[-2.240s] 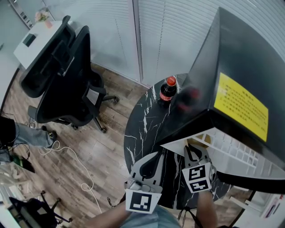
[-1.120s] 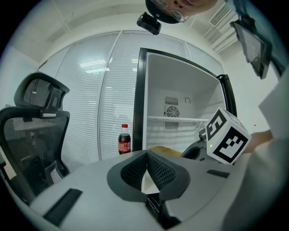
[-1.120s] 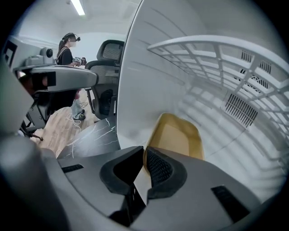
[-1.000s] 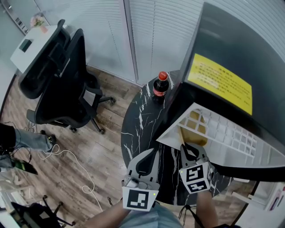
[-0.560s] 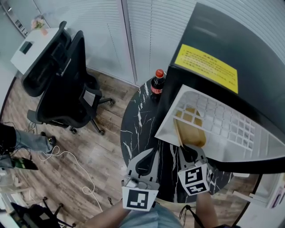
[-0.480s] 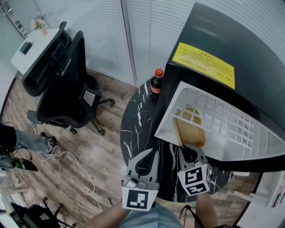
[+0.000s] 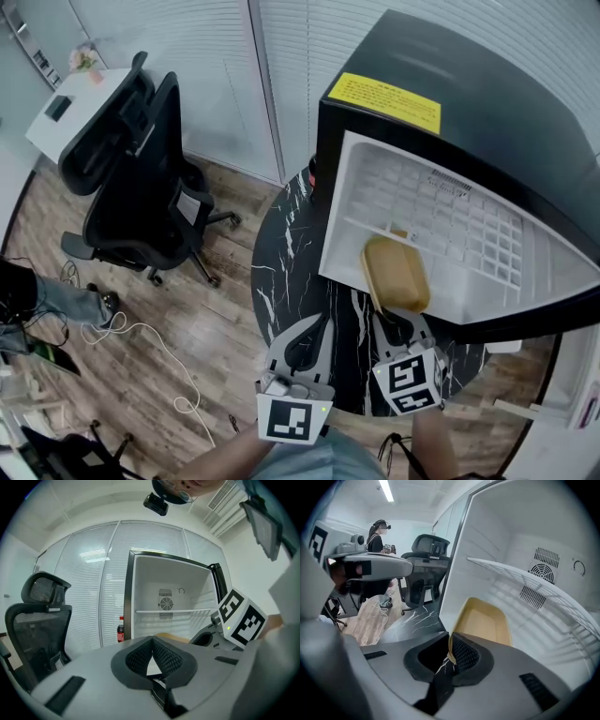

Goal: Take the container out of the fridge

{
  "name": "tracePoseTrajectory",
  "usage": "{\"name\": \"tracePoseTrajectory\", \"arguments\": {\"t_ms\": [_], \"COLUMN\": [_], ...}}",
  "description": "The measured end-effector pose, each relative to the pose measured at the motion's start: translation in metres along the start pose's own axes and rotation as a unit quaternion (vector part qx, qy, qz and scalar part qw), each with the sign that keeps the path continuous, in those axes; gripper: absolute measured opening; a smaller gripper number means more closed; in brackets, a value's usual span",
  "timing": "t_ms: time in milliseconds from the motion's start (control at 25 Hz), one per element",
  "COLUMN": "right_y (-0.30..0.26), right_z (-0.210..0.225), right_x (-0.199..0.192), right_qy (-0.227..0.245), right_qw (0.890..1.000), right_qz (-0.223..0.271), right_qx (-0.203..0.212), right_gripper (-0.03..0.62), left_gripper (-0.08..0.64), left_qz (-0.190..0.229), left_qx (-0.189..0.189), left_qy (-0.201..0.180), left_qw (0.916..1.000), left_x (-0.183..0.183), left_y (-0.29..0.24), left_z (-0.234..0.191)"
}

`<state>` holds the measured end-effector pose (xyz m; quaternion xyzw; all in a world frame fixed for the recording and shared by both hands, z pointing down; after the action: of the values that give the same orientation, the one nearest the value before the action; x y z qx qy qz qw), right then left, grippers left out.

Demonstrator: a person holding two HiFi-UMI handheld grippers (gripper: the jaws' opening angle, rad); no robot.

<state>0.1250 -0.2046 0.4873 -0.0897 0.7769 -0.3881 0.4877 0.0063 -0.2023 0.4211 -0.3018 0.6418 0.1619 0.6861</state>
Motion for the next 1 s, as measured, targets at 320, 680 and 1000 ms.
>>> {"name": "tracePoseTrajectory", "arguments": {"t_ms": [320,680,1000], "right_y": [0.041,0.090,0.145], "right_z": [-0.021,-0.044,-0.060], "right_x": [-0.008,-0.009,-0.005], "right_qy": [0.001,-0.007,0.003], "right_qw": [1.000,0.998,0.994], "right_qz": [0.020,0.054,0.102], "right_qx": [-0.001,-0.011,-0.028], "right_gripper": [0.039,0.040,0.040], "left_gripper": [0.014,0.014,0.014], "left_qz": [0.006,0.030,0.061], "left_qx": [-0.003,0.006,0.020], "left_qy": [-0.010,-0.030,-0.040], "left_qw": [0.9999,0.9991,0.9971], "left_x": [0.006,0.017,0.039], "left_y": [0.031,0.069,0.102], "left_z": [0.027,0.046,0.065]}}
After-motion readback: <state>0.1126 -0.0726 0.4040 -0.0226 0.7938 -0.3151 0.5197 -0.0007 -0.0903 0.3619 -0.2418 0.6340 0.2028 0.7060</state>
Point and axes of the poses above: the fingertips, and each gripper's own axes: y backward along the fingers, z to its right, x out of its top, the point moved 3 cm from there along y, backward along the fingers, and after that the axes turned 2 degrees about -x, right-handed, at the moved point
